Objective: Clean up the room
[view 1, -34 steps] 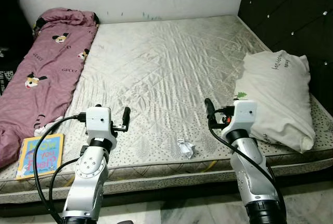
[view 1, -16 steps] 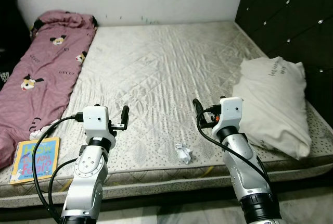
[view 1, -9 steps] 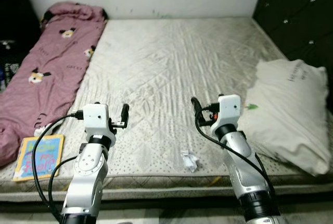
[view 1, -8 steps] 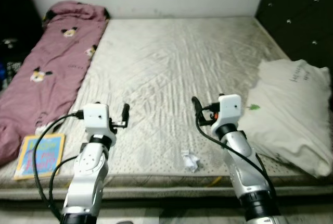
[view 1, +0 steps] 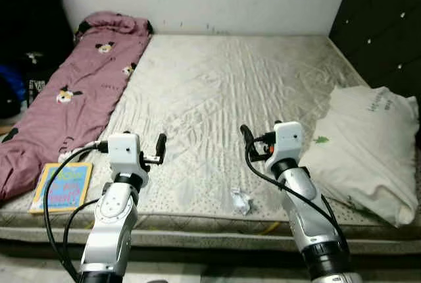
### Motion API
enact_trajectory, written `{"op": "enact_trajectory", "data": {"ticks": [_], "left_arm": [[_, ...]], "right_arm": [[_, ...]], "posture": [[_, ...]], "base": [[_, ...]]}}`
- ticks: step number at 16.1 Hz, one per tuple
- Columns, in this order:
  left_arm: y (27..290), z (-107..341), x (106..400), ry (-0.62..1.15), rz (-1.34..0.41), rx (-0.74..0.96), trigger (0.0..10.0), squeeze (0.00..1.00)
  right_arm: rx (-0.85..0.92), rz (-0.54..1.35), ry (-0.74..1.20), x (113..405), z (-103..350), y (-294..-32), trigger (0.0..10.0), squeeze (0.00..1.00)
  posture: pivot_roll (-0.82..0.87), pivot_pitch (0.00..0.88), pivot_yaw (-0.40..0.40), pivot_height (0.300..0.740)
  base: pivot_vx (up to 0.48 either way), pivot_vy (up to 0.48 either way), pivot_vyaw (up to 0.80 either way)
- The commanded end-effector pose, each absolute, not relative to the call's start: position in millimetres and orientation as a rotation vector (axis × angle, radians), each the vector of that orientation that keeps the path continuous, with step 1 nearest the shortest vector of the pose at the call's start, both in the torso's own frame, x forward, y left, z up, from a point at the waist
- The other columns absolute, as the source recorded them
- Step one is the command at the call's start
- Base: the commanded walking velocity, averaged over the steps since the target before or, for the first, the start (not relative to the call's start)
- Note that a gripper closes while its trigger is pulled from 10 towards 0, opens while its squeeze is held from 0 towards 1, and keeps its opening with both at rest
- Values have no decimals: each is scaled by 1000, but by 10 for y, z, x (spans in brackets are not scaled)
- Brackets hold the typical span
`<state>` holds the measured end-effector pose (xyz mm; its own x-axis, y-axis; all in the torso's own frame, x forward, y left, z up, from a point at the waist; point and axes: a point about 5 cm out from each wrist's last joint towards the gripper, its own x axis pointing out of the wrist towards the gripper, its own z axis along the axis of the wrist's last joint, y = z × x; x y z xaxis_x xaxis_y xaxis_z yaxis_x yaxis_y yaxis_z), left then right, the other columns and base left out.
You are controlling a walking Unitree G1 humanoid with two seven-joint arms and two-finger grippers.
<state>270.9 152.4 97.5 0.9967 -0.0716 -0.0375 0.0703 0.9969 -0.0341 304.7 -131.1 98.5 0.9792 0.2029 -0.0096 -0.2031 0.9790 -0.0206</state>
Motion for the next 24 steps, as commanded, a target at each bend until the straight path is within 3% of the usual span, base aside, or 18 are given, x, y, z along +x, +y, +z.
{"op": "enact_trajectory", "data": {"ticks": [1,11,24], "left_arm": [[1534,977,2714,42,-75,-31,10000,0],[1526,981,2739,44,-82,-35,10000,0],[1540,956,2750,63,-49,-46,10000,0]], "right_arm": [[-23,206,2,3060,996,-1312,10000,0],[-26,196,3,3084,986,-1328,10000,0],[-17,181,15,3089,957,-1348,10000,0]], "posture": [[74,0,17,740],[70,0,22,740],[72,0,20,740]], "base": [[315,0,0],[315,0,0],[0,0,123]]}}
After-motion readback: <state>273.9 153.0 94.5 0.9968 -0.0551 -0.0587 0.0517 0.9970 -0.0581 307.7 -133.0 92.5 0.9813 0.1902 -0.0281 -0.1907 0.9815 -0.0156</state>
